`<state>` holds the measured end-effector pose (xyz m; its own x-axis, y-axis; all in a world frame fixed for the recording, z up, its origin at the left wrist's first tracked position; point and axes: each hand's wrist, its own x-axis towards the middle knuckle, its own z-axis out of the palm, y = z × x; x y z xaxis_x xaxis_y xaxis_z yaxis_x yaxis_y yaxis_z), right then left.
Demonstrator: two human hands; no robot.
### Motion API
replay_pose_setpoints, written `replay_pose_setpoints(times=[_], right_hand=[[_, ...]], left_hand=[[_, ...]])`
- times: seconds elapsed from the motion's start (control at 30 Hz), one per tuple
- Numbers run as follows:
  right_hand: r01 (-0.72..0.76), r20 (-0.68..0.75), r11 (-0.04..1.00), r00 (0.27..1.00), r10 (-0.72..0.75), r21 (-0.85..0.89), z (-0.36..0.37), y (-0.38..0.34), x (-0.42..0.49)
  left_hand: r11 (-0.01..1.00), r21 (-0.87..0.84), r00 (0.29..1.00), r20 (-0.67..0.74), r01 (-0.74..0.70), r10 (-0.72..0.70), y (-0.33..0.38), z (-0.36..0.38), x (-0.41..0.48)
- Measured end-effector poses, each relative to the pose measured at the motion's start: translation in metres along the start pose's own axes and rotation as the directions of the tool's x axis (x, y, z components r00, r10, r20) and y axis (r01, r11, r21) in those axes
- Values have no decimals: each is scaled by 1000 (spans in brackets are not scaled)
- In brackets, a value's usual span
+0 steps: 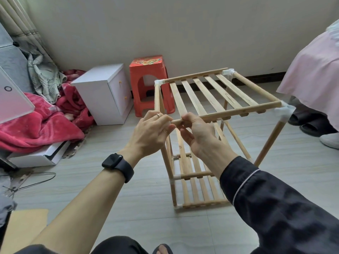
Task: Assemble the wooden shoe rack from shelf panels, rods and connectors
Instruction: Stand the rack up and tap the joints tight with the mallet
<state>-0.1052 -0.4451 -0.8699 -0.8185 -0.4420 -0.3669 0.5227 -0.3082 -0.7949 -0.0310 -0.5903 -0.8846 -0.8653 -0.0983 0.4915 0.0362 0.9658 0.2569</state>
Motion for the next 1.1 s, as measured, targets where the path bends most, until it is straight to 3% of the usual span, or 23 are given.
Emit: replay_pose_setpoints(times=[0.5,0.73,0.93,1.1], right_hand=[[21,-40,999,999,-19,44,3,-2,-5],[26,-38,1000,999,-25,6,1,1,-3],[37,-15,991,999,-39,-127,-4,1,2],[39,15,990,999,-37,-135,-6,-4,6]], left_hand=[[991,-123,998,55,45,-39,-1,-1,9],[990,-135,988,154,49,-28,-5,-1,14],[987,-158,996,91,28,-13,-4,1,12],[979,-195,990,134,58,-32,-3,-3,16]])
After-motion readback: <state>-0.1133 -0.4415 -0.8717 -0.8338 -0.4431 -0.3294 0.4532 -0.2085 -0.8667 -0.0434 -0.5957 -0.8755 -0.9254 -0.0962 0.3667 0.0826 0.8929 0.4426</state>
